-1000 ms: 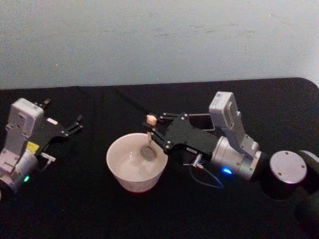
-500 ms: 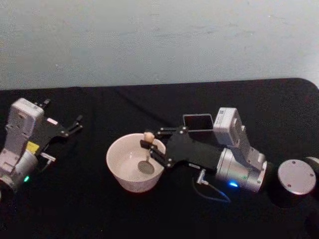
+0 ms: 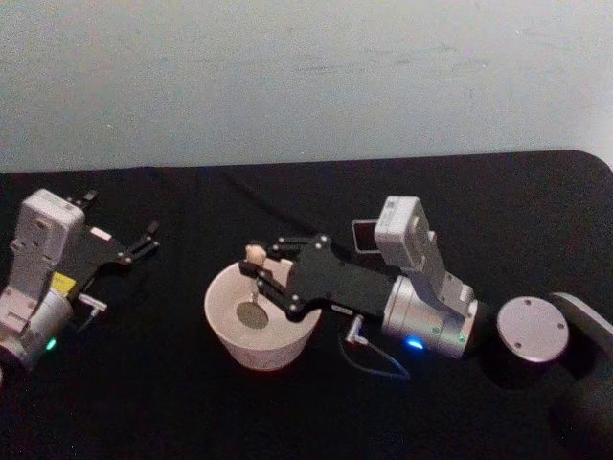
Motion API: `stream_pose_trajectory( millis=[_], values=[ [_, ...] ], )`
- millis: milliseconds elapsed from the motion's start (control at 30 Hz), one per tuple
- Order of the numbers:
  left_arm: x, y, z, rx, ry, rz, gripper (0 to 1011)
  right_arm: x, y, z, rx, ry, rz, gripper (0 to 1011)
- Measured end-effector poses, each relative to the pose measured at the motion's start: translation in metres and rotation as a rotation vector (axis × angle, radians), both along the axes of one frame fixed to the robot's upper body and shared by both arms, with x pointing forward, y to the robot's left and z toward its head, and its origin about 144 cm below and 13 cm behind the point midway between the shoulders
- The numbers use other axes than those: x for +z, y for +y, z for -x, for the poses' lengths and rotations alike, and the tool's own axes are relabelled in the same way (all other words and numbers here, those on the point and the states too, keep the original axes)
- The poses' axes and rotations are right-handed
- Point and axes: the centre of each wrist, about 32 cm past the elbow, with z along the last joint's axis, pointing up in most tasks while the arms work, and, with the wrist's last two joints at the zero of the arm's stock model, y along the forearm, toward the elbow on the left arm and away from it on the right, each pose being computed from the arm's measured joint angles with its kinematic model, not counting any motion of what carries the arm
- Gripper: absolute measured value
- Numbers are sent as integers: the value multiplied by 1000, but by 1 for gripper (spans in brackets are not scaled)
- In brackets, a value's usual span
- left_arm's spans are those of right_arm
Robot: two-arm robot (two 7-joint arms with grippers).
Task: Pick up the stirring spoon with one hand, stir inside the cup, then place it back in its original position.
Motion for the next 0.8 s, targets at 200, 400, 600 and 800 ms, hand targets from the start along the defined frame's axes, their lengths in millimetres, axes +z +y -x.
stream_pose_trajectory(
  millis=[200,400,600,800],
  values=[
    [0,0,0,0,0,0,1001,0,2,-9,-44,-9,5,211],
    [0,0,0,0,0,0,1001,0,-3,-12,-71,-10,26,212],
    [0,0,0,0,0,0,1001,0,-9,-13,-83,-9,29,212],
    [0,0,0,0,0,0,1001,1,-12,-12,-88,-12,30,212]
  ],
)
